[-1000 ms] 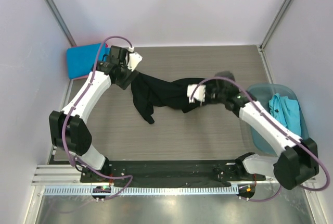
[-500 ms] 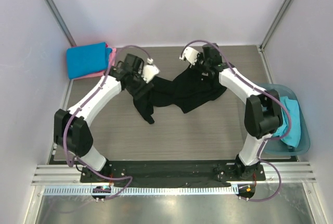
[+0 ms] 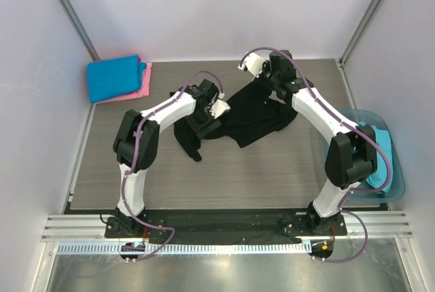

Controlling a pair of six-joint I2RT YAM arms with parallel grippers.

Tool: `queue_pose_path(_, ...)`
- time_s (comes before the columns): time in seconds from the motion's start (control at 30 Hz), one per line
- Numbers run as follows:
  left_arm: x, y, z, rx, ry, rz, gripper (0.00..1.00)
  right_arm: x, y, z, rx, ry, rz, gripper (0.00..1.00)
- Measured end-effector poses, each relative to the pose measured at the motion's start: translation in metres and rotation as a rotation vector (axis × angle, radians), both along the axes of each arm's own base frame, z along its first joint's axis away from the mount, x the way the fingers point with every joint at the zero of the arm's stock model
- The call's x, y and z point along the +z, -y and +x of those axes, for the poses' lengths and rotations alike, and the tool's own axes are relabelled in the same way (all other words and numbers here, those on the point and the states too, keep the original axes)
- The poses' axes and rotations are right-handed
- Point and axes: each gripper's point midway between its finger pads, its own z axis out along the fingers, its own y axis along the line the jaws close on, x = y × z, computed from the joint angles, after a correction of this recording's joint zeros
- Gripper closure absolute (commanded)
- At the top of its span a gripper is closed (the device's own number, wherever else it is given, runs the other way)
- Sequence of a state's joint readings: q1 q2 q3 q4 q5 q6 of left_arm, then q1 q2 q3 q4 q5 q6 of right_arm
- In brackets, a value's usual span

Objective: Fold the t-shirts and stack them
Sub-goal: Flatten the tshirt out

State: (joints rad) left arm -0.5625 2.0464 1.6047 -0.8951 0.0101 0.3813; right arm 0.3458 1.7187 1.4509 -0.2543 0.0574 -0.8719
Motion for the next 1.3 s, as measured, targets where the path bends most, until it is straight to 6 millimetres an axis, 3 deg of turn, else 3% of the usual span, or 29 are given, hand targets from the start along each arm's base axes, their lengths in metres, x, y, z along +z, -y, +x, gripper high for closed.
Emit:
queue_pose_path(0.23, 0.029, 0.009, 0.018, 0.024, 0.078, -0.046, 0.33, -0.008, 0.007, -0.007, -0.015, -0.019, -0.002, 0.99)
queue_pose_path(0.3, 0.043, 0.011, 0.025, 0.042, 0.116, -0.056, 0.41, -0.011, 0.010, -0.007, -0.024, -0.028, 0.001, 0.99)
queue_pose_path(0.43, 0.074, 0.016, 0.062, 0.092, 0.209, -0.090, 0.45, -0.013, 0.019, -0.006, -0.048, -0.036, 0.009, 0.99)
queue_pose_path(0.5, 0.080, 0.016, 0.084, 0.122, 0.254, -0.107, 0.48, -0.013, 0.024, -0.005, -0.059, -0.037, 0.014, 0.99)
queue_pose_path(0.63, 0.062, 0.009, 0.104, 0.157, 0.248, -0.077, 0.51, -0.014, 0.030, -0.004, -0.076, -0.038, 0.019, 0.99)
queue_pose_path(0.8, 0.027, 0.002, 0.098, 0.164, 0.172, -0.024, 0.52, -0.016, 0.035, -0.002, -0.088, -0.044, 0.020, 0.99)
queue_pose_path(1.1, 0.022, 0.001, 0.097, 0.167, 0.163, -0.006, 0.52, -0.017, 0.045, 0.023, -0.121, -0.039, 0.024, 0.99)
queue_pose_path(1.3, 0.003, -0.003, 0.099, 0.174, 0.146, 0.033, 0.58, -0.013, 0.047, 0.038, -0.137, -0.024, 0.036, 0.99)
